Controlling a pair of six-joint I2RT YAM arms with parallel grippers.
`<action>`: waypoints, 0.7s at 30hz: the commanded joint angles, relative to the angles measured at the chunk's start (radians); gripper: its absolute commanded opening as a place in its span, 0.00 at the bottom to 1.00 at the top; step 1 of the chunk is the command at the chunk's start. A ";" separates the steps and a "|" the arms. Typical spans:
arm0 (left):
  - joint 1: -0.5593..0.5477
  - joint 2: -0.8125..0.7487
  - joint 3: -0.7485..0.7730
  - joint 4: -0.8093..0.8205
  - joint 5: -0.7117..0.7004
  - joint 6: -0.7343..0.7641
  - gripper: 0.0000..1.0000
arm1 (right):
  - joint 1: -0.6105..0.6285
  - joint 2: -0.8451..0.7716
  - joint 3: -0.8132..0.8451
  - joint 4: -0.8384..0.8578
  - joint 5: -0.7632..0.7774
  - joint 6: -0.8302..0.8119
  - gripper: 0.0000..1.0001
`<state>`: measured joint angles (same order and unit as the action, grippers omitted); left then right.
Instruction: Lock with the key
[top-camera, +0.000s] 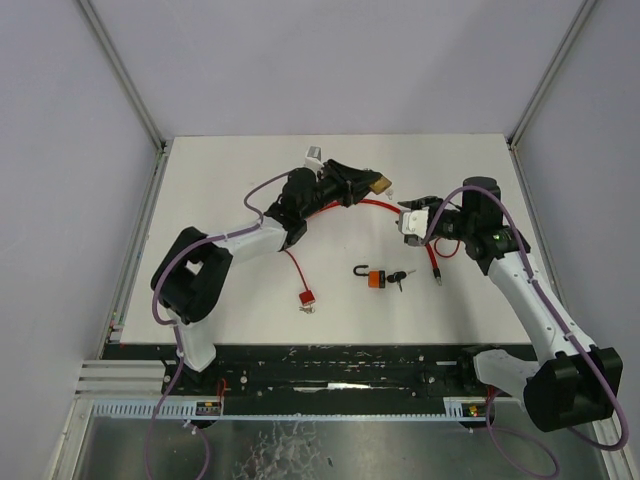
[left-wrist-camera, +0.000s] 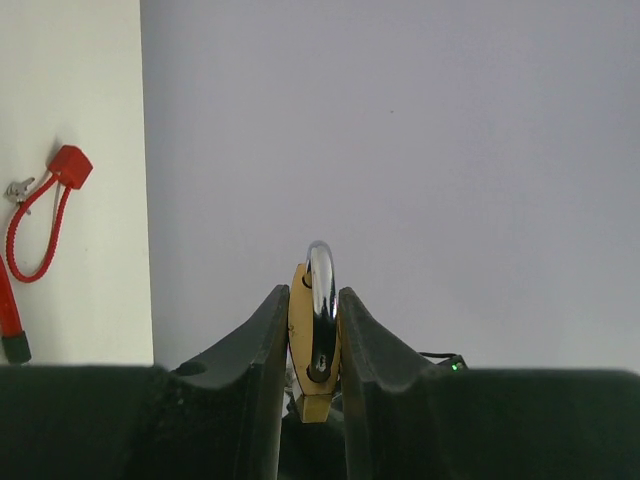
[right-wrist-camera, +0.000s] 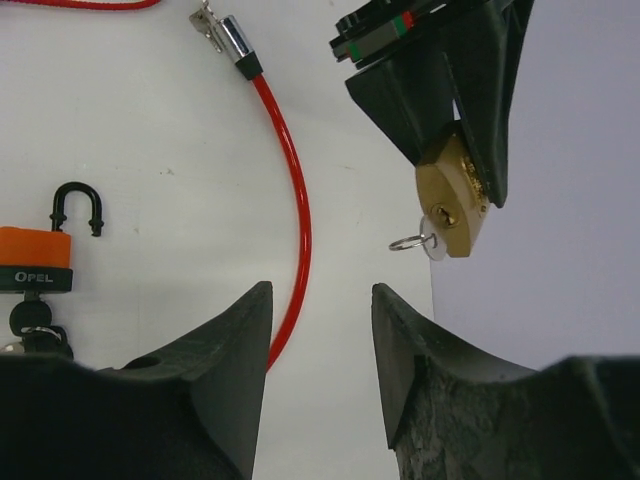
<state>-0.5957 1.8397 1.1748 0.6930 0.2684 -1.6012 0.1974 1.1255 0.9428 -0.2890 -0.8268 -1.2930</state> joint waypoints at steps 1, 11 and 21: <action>-0.011 -0.017 -0.011 0.070 -0.018 -0.013 0.00 | 0.009 -0.042 -0.012 0.192 0.005 0.129 0.49; -0.010 -0.017 -0.025 0.095 -0.013 -0.023 0.00 | 0.009 -0.040 -0.013 0.208 0.003 0.201 0.43; -0.010 -0.020 -0.033 0.111 -0.010 -0.026 0.00 | 0.009 -0.036 -0.031 0.241 0.000 0.221 0.43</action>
<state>-0.6060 1.8397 1.1381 0.6979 0.2649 -1.6047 0.2001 1.0954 0.9154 -0.1043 -0.8204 -1.0981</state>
